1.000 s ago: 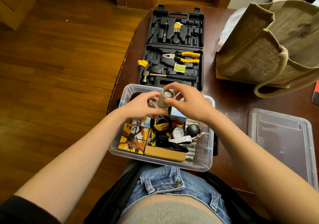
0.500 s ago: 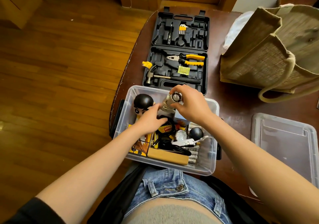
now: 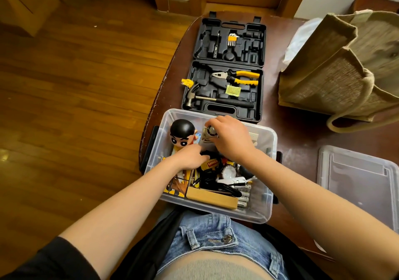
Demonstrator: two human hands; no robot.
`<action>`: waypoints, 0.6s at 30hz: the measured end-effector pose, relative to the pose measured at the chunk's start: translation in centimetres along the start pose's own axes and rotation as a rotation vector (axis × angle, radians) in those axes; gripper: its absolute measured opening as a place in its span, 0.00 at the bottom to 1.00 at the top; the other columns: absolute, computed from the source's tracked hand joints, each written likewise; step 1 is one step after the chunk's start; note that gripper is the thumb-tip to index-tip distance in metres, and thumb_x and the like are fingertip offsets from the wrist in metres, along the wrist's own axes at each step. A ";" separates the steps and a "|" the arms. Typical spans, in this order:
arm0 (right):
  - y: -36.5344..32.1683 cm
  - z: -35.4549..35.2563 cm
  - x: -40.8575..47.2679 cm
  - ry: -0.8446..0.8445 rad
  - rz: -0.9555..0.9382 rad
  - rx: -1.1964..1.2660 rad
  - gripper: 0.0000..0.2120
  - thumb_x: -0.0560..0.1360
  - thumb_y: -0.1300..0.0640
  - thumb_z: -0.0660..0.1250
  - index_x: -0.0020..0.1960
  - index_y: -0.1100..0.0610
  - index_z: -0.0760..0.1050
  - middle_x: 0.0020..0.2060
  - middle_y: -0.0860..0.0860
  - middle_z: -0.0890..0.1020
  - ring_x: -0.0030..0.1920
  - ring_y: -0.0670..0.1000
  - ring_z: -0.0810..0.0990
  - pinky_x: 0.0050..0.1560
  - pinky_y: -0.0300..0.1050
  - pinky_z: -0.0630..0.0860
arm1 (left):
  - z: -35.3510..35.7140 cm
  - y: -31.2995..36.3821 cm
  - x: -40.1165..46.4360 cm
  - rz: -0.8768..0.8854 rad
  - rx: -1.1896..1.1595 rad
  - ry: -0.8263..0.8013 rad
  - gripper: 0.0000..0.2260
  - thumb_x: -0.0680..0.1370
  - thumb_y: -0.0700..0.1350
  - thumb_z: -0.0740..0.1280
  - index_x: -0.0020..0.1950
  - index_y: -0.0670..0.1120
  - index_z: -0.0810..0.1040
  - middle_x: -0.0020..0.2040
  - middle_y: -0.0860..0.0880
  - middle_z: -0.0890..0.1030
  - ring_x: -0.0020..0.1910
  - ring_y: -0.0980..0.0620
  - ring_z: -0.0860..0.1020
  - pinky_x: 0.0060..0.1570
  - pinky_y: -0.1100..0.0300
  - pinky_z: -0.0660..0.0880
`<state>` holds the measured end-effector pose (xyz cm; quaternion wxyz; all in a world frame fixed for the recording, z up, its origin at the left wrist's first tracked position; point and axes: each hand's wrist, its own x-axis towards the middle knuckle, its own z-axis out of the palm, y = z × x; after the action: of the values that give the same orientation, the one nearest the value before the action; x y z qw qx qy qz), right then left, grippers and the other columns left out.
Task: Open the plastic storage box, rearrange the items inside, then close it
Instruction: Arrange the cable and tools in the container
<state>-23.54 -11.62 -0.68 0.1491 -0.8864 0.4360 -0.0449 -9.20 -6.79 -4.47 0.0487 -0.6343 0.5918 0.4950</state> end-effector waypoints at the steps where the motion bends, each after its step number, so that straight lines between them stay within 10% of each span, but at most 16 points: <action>1: -0.1 0.3 0.3 -0.028 -0.010 -0.047 0.18 0.71 0.60 0.67 0.61 0.54 0.74 0.53 0.51 0.80 0.53 0.55 0.75 0.45 0.46 0.71 | 0.0 0.0 0.1 -0.016 -0.002 0.002 0.16 0.81 0.49 0.60 0.65 0.44 0.75 0.57 0.43 0.79 0.54 0.46 0.77 0.58 0.50 0.74; 11: -0.6 3.0 1.1 -0.150 0.014 -0.246 0.09 0.75 0.60 0.62 0.55 0.56 0.71 0.50 0.51 0.77 0.43 0.55 0.78 0.30 0.43 0.60 | 0.1 0.3 0.2 -0.041 -0.042 -0.001 0.15 0.81 0.46 0.59 0.65 0.43 0.73 0.57 0.42 0.78 0.54 0.44 0.77 0.57 0.48 0.74; 18: -0.3 1.9 -0.9 0.069 0.065 0.103 0.13 0.76 0.60 0.63 0.60 0.58 0.74 0.58 0.52 0.76 0.47 0.55 0.78 0.33 0.45 0.70 | 0.4 0.5 0.5 -0.018 -0.071 0.053 0.18 0.81 0.46 0.60 0.70 0.45 0.67 0.64 0.42 0.76 0.55 0.46 0.75 0.51 0.57 0.72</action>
<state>-23.42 -10.34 -2.38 0.1806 -0.8608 0.4666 -0.0927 -9.92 -7.02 -4.74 0.0149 -0.6539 0.5692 0.4981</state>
